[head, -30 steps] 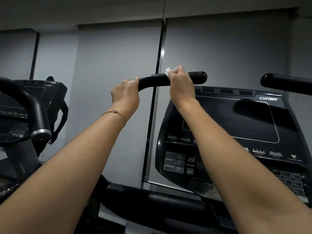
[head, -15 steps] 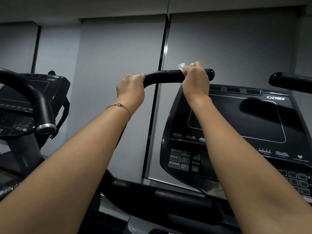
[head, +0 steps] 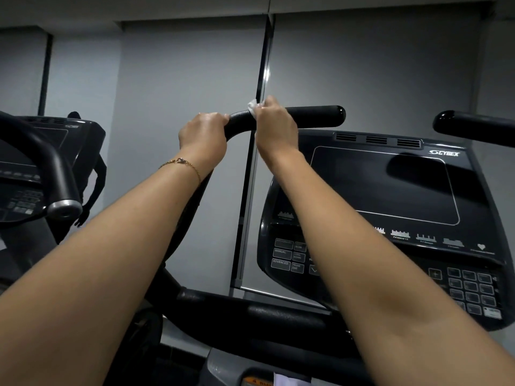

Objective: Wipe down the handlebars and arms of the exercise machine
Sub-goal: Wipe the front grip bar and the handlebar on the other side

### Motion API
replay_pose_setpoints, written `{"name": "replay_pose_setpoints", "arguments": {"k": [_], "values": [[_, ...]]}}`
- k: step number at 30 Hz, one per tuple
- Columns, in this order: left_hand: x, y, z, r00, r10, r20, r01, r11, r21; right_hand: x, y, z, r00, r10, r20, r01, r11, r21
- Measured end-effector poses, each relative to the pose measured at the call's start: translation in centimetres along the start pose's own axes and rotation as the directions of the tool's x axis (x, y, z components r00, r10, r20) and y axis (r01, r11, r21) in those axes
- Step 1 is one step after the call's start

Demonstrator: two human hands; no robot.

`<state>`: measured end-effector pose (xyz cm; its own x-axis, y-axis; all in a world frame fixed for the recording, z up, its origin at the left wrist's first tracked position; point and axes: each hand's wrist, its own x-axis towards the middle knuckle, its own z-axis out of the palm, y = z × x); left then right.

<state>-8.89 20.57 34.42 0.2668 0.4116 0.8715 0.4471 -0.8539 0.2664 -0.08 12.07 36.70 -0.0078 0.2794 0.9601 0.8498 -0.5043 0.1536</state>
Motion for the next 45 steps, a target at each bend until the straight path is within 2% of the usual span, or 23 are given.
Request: {"name": "replay_pose_setpoints", "arguments": {"k": [2, 7, 9, 11, 13, 14, 15, 16, 18, 20, 21, 23, 25, 28, 29, 31, 32, 33, 34, 37, 40, 42, 45], "values": [[0.1, 0.0, -0.2, 1.000, -0.004, 0.008, 0.004, 1.000, -0.019, 0.2, 1.0, -0.3, 1.000, -0.023, 0.006, 0.023, 1.000, -0.007], [0.0, 0.3, -0.2, 1.000, -0.002, 0.009, 0.002, 1.000, 0.009, -0.4, 2.2, -0.3, 0.982, 0.153, -0.111, -0.150, 0.988, 0.035], [0.0, 0.6, -0.2, 1.000, -0.014, 0.007, 0.014, 1.000, 0.021, -0.3, 1.3, 0.0, 0.993, 0.071, -0.090, -0.070, 0.997, 0.013], [0.1, 0.9, -0.3, 0.999, -0.034, 0.006, 0.033, 0.999, 0.038, -0.2, 1.1, -0.1, 0.997, -0.079, -0.002, 0.079, 0.996, -0.035], [0.2, 1.0, -0.4, 0.999, -0.042, 0.010, 0.041, 0.998, 0.049, 0.0, 2.0, -0.7, 0.992, -0.121, 0.034, 0.122, 0.991, -0.056], [0.2, 1.0, -0.4, 0.999, -0.042, 0.011, 0.041, 0.998, 0.053, 0.0, 2.6, -0.7, 0.998, -0.067, -0.008, 0.067, 0.998, 0.012], [0.2, 1.1, -0.4, 0.999, -0.039, 0.014, 0.038, 0.998, 0.053, -0.1, 3.1, -0.9, 0.995, 0.052, -0.087, -0.036, 0.983, 0.181], [0.2, 1.1, -0.4, 0.999, -0.035, 0.015, 0.034, 0.998, 0.050, -0.2, 3.4, -1.1, 0.962, 0.230, -0.147, -0.146, 0.890, 0.432], [0.2, 1.0, -0.4, 1.000, -0.022, 0.013, 0.021, 0.999, 0.049, -1.0, 3.8, -2.0, 0.827, 0.546, -0.134, -0.184, 0.489, 0.853], [0.2, 0.9, -0.5, 1.000, -0.011, 0.011, 0.010, 0.999, 0.054, -2.0, 4.1, -2.8, 0.719, 0.693, -0.040, -0.094, 0.154, 0.984], [0.2, 0.9, -0.5, 1.000, -0.005, 0.012, 0.005, 0.998, 0.057, -2.5, 4.2, -3.0, 0.674, 0.739, 0.001, -0.062, 0.056, 0.997], [0.2, 0.8, -0.5, 1.000, 0.002, 0.015, -0.003, 0.998, 0.060, -2.9, 4.6, -2.7, 0.578, 0.814, 0.061, -0.040, -0.047, 0.998], [0.2, 0.6, -0.5, 1.000, 0.009, 0.014, -0.010, 0.998, 0.055, -2.7, 5.2, -2.0, 0.509, 0.856, 0.088, -0.061, -0.067, 0.996], [0.2, 0.5, -0.2, 1.000, 0.030, 0.000, -0.030, 0.997, 0.065, -1.8, 5.2, -0.5, 0.482, 0.875, 0.044, -0.163, 0.041, 0.986], [0.2, 0.5, -0.1, 0.999, 0.033, -0.005, -0.033, 0.997, 0.070, -1.8, 4.7, -0.1, 0.506, 0.863, 0.012, -0.208, 0.109, 0.972], [0.2, 0.5, -0.1, 1.000, 0.031, -0.006, -0.031, 0.997, 0.074, -2.2, 3.6, 0.8, 0.615, 0.788, -0.026, -0.294, 0.260, 0.920], [0.2, 0.5, -0.2, 1.000, 0.029, -0.003, -0.029, 0.997, 0.069, -2.5, 3.3, 1.1, 0.665, 0.747, -0.021, -0.308, 0.300, 0.903], [0.3, 0.4, -0.2, 1.000, 0.027, 0.001, -0.027, 0.998, 0.063, -2.7, 3.2, 1.1, 0.676, 0.737, -0.013, -0.314, 0.305, 0.899], [0.3, 0.4, -0.3, 1.000, 0.026, 0.002, -0.026, 0.998, 0.059, -2.7, 3.3, 1.1, 0.652, 0.758, -0.013, -0.309, 0.282, 0.908], [0.2, 0.4, -0.3, 1.000, 0.025, -0.006, -0.024, 0.998, 0.060, -2.2, 3.4, 1.1, 0.554, 0.832, 0.030, -0.221, 0.112, 0.969], [0.1, 0.6, -0.2, 1.000, 0.020, -0.016, -0.019, 0.998, 0.060, -2.0, 2.0, 2.2, 0.574, 0.812, 0.104, -0.274, 0.071, 0.959], [0.1, 0.6, -0.2, 1.000, 0.005, -0.009, -0.004, 0.998, 0.057, -2.0, 1.3, 2.4, 0.578, 0.799, 0.166, -0.279, 0.002, 0.960], [0.1, 0.6, -0.3, 1.000, 0.002, -0.009, -0.001, 0.998, 0.060, -1.8, 1.7, 1.9, 0.520, 0.829, 0.207, -0.128, -0.165, 0.978]]}}
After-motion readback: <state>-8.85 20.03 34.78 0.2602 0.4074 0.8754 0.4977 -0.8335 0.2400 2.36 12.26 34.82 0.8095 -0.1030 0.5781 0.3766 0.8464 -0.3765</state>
